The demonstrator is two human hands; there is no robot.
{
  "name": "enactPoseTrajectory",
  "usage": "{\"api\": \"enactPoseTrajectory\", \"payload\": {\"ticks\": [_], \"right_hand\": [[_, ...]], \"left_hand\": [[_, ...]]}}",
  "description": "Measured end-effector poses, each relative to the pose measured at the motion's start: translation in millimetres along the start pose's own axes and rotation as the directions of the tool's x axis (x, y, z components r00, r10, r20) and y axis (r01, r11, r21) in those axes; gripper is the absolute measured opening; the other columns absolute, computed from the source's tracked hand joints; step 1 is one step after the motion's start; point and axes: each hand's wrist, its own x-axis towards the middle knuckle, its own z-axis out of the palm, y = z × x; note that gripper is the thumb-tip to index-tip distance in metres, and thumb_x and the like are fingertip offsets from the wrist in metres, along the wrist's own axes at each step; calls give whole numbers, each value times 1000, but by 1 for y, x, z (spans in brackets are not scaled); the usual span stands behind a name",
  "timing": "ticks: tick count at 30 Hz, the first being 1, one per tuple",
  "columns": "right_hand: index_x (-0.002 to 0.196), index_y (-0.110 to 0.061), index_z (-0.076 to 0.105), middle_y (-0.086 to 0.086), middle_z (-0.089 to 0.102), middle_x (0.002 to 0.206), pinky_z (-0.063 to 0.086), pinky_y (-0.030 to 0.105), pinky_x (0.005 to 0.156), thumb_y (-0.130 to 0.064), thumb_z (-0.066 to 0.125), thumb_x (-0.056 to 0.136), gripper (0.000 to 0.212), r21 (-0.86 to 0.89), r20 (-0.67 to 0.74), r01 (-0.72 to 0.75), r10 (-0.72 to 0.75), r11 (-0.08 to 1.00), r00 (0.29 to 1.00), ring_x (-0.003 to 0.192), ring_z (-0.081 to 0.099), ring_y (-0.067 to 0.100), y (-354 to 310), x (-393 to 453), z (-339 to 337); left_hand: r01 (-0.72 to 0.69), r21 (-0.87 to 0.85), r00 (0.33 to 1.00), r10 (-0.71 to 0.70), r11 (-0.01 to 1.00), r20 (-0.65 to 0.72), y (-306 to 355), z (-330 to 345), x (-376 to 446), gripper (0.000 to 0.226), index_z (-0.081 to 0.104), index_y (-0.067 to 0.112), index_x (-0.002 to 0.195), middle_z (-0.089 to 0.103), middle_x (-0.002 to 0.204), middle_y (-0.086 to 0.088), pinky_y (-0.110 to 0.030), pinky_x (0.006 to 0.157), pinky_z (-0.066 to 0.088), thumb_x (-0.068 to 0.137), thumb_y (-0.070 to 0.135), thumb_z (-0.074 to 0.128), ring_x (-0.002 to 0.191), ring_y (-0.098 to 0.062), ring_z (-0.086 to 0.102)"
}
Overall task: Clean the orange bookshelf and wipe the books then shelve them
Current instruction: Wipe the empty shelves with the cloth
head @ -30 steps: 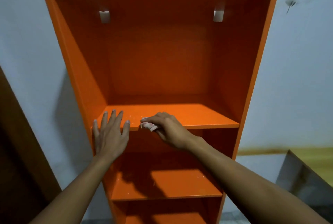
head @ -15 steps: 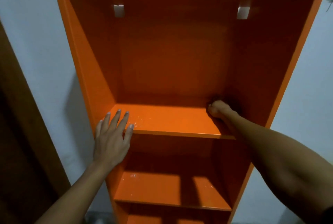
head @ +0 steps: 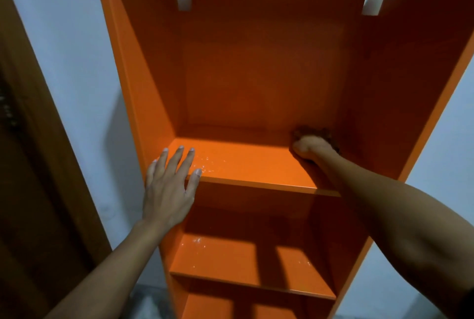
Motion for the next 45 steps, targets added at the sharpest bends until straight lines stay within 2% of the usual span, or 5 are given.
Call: {"api": "enactPoseTrajectory", "payload": {"ticks": [19, 28, 32, 36, 45], "right_hand": [[150, -37, 34, 12, 29, 159, 23, 42, 117, -64, 35, 97, 60, -34, -69, 527, -528, 849, 846, 145, 29, 32, -84, -115, 26], [131, -17, 61, 4, 65, 133, 48, 35, 97, -19, 43, 87, 48, 174, -286, 914, -869, 366, 403, 123, 60, 21, -100, -167, 44], [120, -14, 66, -4, 68, 125, 52, 32, 94, -14, 40, 73, 54, 436, -452, 839, -726, 326, 517, 113, 64, 4, -104, -144, 0], [124, -27, 60, 6, 72, 114, 50, 35, 67, -15, 57, 92, 34, 371, -525, 671, -451, 641, 721, 84, 68, 22, -102, -74, -19], [153, -29, 31, 4, 30, 160, 25, 46, 118, -54, 26, 103, 56, 160, 114, 434, -453, 887, 884, 145, 31, 30, -145, -9, 25]], "left_hand": [[-48, -360, 998, 32, 932, -49, -11, -3, -8, 56, 40, 25, 152, 27, 158, 13, -35, 124, 4, 102, 49, 28, 151, -8, 17], [-3, -401, 955, -116, 916, -271, -43, -22, -31, 56, 30, 21, 156, 17, 166, 1, -40, 119, 22, 102, 22, 40, 154, -16, 12], [21, -363, 987, -77, 931, -139, -47, -18, -34, 66, 6, 23, 160, -1, 167, 11, -35, 122, 20, 105, 19, 43, 153, -2, -2], [44, -334, 992, -81, 941, -96, -39, -14, -34, 76, -7, 27, 158, -14, 166, 12, -40, 120, 29, 104, 17, 45, 153, -6, -5], [53, -276, 993, -79, 960, -86, -39, -17, -33, 82, -18, 38, 153, -19, 164, 16, -44, 112, 44, 104, 17, 45, 154, -7, -1]]}}
